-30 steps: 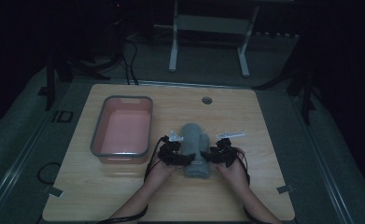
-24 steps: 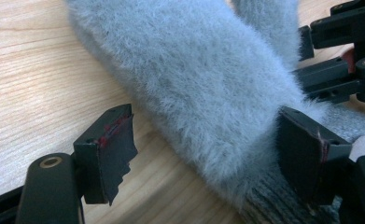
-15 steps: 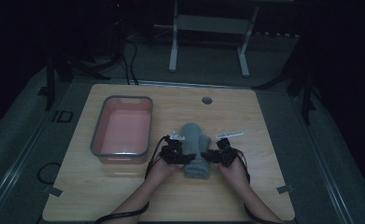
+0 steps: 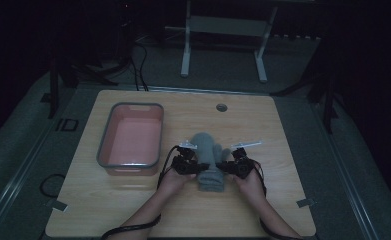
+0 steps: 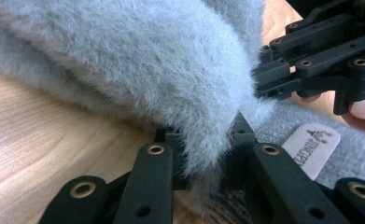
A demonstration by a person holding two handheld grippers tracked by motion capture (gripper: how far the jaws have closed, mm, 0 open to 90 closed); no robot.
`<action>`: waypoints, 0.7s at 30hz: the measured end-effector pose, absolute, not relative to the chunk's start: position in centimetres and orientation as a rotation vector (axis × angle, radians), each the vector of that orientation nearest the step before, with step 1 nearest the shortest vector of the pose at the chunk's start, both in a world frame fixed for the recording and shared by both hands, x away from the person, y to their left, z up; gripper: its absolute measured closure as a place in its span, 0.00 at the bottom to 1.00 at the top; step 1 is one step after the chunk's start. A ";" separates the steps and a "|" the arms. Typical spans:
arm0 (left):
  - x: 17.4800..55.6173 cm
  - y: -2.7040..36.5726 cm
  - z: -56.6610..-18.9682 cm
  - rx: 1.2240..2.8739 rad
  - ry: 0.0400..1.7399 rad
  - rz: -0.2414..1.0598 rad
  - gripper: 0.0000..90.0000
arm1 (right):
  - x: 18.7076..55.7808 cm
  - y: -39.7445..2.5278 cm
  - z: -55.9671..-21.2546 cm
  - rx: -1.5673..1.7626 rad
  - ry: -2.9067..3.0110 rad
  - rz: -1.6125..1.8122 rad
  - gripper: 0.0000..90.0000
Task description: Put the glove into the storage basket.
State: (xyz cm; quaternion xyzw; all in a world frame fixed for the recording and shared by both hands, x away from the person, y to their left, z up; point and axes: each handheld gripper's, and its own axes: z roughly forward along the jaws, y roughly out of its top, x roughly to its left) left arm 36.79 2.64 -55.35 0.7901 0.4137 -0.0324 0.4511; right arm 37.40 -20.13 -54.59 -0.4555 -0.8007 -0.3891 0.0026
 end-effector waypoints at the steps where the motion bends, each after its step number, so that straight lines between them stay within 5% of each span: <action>1: 36.8 2.6 -55.2 1.956 1.015 -0.077 0.87 | 37.2 -20.1 -54.4 -1.429 -2.519 -1.225 0.86; 21: 37.2 5.0 -47.1 1.984 0.856 0.012 0.88 | 36.8 -19.6 -47.4 -1.372 -2.456 -1.461 0.88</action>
